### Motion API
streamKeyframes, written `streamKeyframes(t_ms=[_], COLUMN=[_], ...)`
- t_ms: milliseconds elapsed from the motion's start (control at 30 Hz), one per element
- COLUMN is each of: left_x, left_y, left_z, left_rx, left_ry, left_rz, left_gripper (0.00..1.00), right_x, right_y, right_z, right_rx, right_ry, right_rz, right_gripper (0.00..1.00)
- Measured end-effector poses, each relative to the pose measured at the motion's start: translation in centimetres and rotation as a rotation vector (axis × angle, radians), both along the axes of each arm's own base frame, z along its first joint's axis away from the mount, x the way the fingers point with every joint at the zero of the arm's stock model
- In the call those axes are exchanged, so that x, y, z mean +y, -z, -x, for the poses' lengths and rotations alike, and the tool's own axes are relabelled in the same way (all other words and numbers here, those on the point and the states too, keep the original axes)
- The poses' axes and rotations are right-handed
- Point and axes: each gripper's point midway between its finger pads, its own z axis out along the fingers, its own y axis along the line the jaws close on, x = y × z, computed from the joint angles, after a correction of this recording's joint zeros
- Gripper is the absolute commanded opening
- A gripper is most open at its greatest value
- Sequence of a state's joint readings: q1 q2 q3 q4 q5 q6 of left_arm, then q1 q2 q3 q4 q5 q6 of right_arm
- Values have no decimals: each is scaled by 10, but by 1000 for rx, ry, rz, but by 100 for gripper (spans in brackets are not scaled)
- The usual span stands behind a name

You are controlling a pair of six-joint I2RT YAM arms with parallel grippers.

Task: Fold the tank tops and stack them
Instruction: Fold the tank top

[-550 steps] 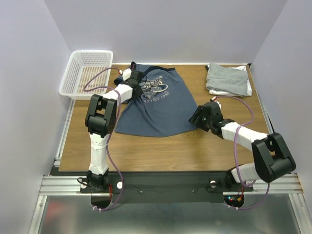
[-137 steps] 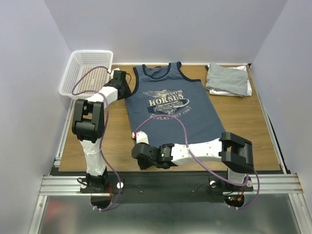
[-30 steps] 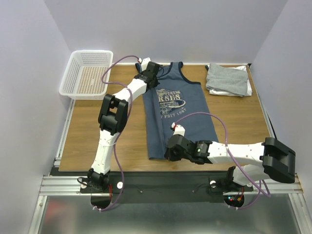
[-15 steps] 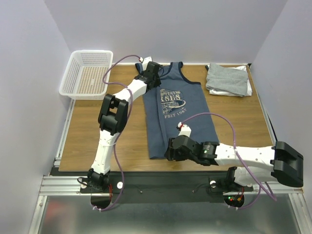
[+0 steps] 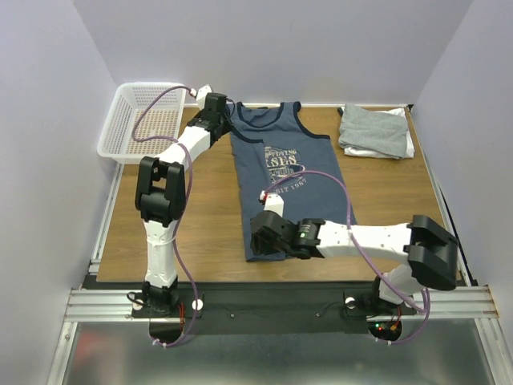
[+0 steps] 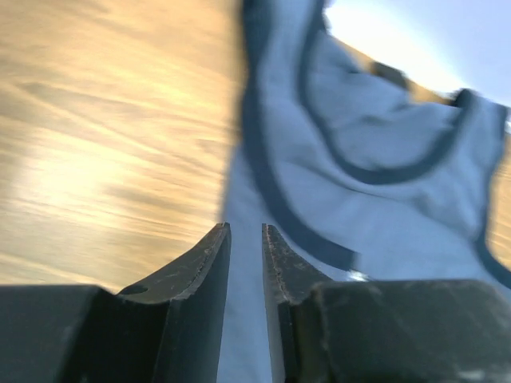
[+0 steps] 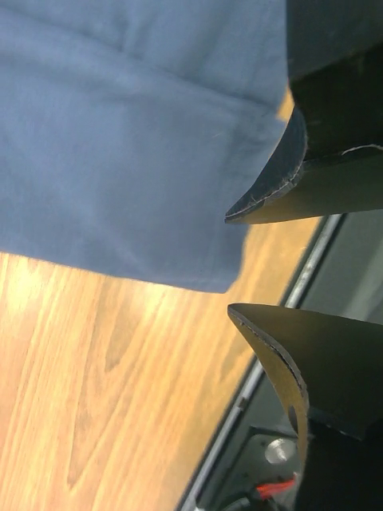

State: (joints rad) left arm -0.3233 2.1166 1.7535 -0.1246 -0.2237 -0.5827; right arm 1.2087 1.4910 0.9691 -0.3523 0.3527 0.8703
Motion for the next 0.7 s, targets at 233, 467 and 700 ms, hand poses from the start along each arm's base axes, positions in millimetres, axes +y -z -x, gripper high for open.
streamKeyframes(t_ms=[233,467,700], left_x=[-1,-13,-13], left_y=[70,90,95], left_z=[-2,-12,-14], left_rx=[120,137,153], left_ry=[61,115,120], left_rz=[2,9,-1], left_gripper=[42,41,31], right_x=[21,45,41], right_y=[25,32,59], right_z=[-5,12,20], right_rx=[0,-17,3], right_ry=[-59,-138,-154], right_rz=[98,126,201], right_gripper=[50,50,48])
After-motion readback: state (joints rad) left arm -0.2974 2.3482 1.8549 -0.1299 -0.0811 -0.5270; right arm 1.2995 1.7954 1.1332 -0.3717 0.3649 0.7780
